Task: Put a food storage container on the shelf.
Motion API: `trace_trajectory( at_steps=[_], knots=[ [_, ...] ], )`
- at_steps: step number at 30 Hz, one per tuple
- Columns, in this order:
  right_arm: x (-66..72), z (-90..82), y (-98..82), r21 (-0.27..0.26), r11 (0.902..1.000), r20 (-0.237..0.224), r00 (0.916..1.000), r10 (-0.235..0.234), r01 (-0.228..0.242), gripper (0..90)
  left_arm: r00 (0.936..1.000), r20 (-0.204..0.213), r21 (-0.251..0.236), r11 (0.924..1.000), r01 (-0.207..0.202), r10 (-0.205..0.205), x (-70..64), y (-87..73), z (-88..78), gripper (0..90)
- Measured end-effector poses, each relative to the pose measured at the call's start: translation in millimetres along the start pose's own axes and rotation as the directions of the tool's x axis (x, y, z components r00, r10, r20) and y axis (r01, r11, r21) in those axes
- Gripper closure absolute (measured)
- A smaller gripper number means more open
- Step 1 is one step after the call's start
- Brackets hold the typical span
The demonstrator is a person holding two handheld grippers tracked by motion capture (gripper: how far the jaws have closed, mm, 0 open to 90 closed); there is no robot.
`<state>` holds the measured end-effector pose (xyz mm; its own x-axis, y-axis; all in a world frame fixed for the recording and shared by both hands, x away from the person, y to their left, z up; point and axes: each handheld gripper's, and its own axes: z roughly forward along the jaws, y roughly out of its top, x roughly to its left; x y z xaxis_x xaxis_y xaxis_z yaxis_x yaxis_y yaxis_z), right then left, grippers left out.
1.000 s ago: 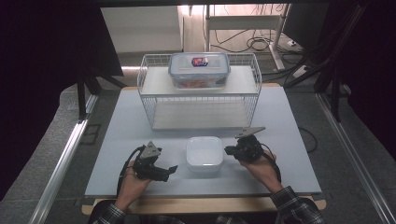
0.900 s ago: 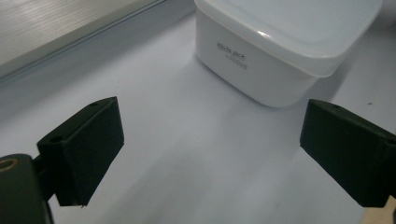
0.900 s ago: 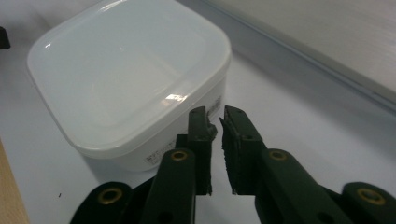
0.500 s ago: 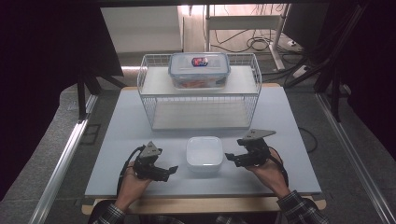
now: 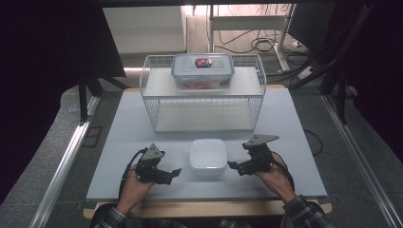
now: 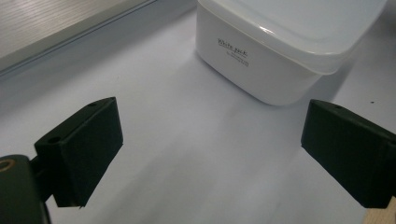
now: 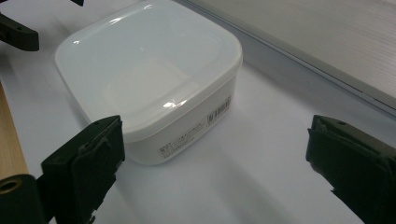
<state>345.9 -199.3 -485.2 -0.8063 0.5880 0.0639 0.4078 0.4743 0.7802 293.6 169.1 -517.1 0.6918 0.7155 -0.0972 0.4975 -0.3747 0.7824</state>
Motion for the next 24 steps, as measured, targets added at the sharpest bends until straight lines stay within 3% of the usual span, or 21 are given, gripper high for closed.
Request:
trace_trajectory(
  at_steps=[12, 16, 20, 24],
  knots=[
    [3.2, 1.3, 9.9, 0.013, 0.9998, 0.011, 0.9998, 0.016, -0.016, 0.8, 0.9998, 0.015, -0.017, 0.9997, 0.016, -0.016, -0.9, 11.1, 2.5, 4.3],
    [8.2, 2.3, 14.0, 0.015, 0.9997, 0.019, 0.9996, -0.021, 0.021, 0.8, 0.9972, 0.058, -0.016, 0.9987, 0.049, -0.048, -0.1, 19.0, 7.0, 3.6],
    [9.6, 5.2, 19.0, 0.028, 0.9995, 0.003, 0.9999, -0.015, 0.015, 3.0, 0.9903, 0.117, -0.020, 0.9968, 0.077, -0.074, 2.2, 28.8, 8.3, 3.0],
    [7.1, 8.9, 22.6, 0.050, 0.9987, -0.003, 0.9999, 0.013, -0.012, 9.0, 0.9901, 0.118, -0.014, 0.9968, 0.079, -0.077, 2.1, 37.0, 11.3, 6.4]
  ],
)
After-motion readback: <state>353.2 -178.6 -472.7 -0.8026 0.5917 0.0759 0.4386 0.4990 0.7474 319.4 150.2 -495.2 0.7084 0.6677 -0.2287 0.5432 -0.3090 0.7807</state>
